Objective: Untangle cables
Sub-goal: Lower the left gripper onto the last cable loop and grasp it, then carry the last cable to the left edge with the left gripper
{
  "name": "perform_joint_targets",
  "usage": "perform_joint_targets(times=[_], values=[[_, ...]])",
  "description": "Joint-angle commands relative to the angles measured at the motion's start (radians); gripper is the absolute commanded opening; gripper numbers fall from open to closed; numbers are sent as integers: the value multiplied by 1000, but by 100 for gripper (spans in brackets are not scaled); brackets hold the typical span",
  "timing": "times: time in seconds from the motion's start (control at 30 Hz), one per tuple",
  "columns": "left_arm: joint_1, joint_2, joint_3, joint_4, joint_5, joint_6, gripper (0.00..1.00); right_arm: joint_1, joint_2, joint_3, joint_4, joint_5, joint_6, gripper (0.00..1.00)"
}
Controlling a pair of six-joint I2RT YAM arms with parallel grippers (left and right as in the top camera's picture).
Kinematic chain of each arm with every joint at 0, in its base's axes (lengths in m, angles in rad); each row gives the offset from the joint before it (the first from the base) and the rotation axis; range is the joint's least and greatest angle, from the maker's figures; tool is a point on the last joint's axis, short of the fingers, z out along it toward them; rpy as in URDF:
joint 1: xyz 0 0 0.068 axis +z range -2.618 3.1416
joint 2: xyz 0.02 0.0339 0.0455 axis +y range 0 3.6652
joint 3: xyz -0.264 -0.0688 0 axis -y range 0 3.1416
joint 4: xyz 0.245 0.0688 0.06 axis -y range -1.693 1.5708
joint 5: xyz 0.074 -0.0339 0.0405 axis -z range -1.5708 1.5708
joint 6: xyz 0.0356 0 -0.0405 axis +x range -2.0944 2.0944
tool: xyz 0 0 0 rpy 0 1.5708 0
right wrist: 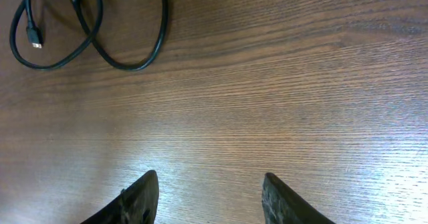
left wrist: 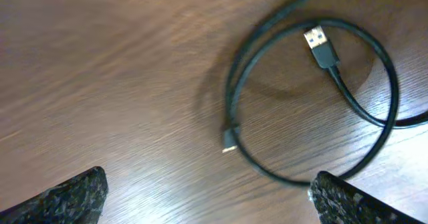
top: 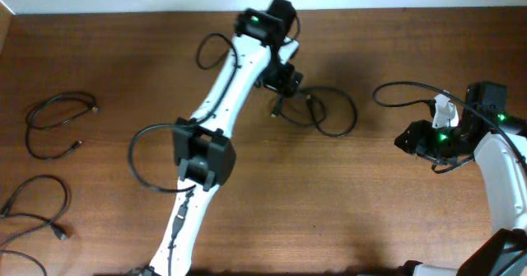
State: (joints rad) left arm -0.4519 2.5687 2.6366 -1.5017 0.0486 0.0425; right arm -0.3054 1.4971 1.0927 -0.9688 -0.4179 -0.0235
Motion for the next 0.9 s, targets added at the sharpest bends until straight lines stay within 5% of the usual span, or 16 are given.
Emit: perform_joint_targets(times=[0.0, 0.77, 0.87], values=[[-26, 74, -2, 1, 19, 23, 99, -3, 3, -8, -4, 11, -2, 49], [-74, 211, -3, 86, 42, 15, 100, -3, 3, -8, 0, 11, -2, 53], [-74, 218, -3, 85, 42, 15, 77, -3, 3, -8, -1, 11, -2, 53]])
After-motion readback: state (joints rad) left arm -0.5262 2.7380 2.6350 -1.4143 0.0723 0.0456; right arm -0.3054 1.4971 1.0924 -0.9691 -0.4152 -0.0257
